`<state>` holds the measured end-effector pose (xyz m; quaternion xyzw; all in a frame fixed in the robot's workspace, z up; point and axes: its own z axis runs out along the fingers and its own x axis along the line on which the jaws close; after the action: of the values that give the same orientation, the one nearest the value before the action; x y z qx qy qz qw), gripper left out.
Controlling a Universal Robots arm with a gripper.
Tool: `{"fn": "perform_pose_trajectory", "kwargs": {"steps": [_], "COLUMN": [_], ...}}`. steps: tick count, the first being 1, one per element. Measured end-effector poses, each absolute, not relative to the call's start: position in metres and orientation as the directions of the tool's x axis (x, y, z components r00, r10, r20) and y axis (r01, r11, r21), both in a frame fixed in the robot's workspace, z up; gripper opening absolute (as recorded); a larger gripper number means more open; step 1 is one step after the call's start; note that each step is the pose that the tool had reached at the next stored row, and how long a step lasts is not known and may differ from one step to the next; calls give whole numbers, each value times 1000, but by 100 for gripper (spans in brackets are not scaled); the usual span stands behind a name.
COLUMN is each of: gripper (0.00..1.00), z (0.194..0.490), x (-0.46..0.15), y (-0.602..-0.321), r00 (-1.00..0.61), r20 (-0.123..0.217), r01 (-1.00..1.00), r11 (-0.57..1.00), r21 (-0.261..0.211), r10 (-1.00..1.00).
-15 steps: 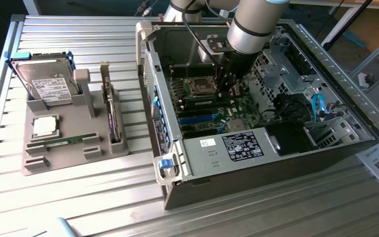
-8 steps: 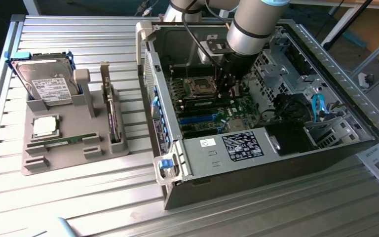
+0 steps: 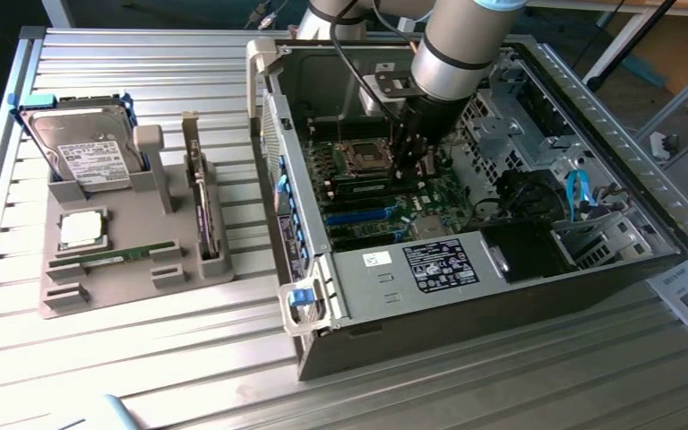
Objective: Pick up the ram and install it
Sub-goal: 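Insert the ram into the slot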
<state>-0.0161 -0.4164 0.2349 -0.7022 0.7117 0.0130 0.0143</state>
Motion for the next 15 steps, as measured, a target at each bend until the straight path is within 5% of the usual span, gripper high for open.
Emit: {"fn": "perform_pose_trajectory", "kwargs": {"steps": [2, 15], "gripper": [25, 25], "z": [235, 257], "x": [-16, -16], "y": [-416, -416], "r00": [-13, -13], "r20": [-39, -39], "r01": [-1000, -1000], "r11": [13, 13], "r21": [-2, -2], "r10": [-999, -999]}}
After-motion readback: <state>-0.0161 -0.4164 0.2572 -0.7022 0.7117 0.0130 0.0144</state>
